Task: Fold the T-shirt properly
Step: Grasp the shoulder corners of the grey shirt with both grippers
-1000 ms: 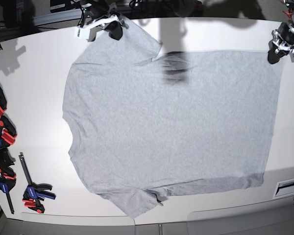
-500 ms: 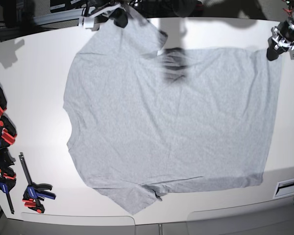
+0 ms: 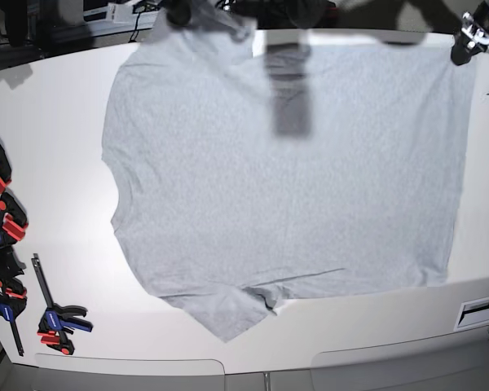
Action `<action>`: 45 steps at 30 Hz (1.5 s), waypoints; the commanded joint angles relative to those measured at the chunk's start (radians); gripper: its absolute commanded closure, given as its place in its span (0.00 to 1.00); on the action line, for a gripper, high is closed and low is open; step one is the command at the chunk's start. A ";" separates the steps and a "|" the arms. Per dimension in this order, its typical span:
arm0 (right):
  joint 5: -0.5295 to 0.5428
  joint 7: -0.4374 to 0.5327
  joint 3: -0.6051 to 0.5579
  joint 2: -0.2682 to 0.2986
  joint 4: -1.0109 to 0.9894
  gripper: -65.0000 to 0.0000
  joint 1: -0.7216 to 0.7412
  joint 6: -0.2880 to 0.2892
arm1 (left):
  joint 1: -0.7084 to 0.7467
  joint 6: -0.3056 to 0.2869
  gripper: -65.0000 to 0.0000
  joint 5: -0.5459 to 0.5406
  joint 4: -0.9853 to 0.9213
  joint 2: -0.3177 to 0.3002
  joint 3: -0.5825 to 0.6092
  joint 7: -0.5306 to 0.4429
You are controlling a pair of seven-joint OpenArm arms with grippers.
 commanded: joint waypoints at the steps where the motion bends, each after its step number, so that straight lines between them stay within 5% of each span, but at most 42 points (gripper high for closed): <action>1: 0.012 0.008 0.013 0.000 0.031 1.00 -0.021 0.024 | 0.019 -0.007 1.00 -0.040 0.008 -0.023 -0.020 -0.002; 20: 0.012 -0.014 0.032 -0.001 0.203 1.00 -0.174 0.024 | 0.120 -0.007 1.00 -0.078 0.123 0.058 -0.023 0.044; 30: 0.002 -0.015 0.031 0.000 0.253 1.00 -0.072 0.026 | 0.100 -0.007 1.00 0.025 0.214 0.063 -0.023 -0.039; 45: -0.437 -0.017 -0.189 0.000 0.225 1.00 0.357 -0.035 | -0.155 -0.007 1.00 0.098 0.214 0.063 -0.021 -0.038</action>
